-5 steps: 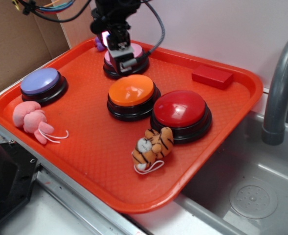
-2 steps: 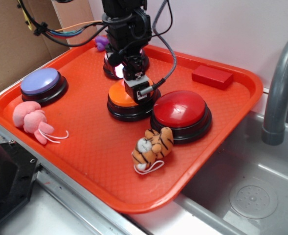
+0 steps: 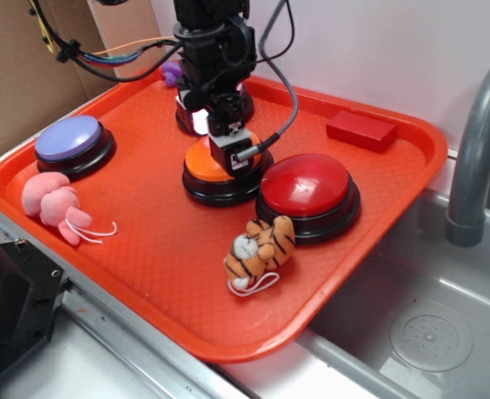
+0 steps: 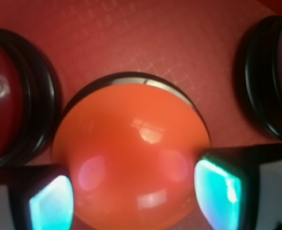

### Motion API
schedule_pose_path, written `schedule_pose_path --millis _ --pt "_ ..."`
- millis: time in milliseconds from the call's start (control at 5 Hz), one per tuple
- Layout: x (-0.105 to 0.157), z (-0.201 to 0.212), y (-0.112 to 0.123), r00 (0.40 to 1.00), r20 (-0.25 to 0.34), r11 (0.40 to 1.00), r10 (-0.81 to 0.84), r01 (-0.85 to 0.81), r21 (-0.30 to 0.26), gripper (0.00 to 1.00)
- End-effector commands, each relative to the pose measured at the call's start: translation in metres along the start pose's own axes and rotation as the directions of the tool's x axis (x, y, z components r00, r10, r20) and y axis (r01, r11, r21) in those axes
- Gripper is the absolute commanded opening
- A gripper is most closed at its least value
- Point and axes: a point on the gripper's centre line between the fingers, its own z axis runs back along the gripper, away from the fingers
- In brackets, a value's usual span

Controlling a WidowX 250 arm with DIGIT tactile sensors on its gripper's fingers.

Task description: Push the orange button.

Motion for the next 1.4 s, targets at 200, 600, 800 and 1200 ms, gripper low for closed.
schedule_pose_path --millis 200,600,800,1200 --pt "-0.01 0.066 0.001 0.991 0.122 0.998 -0.049 0.044 0.046 1.0" --pt "-0.019 0.088 0.005 0.993 0.121 0.999 -0.014 0.009 0.036 1.0" --pt "-0.018 0.09 0.005 0.994 0.109 0.998 -0.019 0.012 0.064 1.0" --pt "-0.015 0.086 0.008 0.993 0.092 0.995 -0.076 0.069 0.07 1.0"
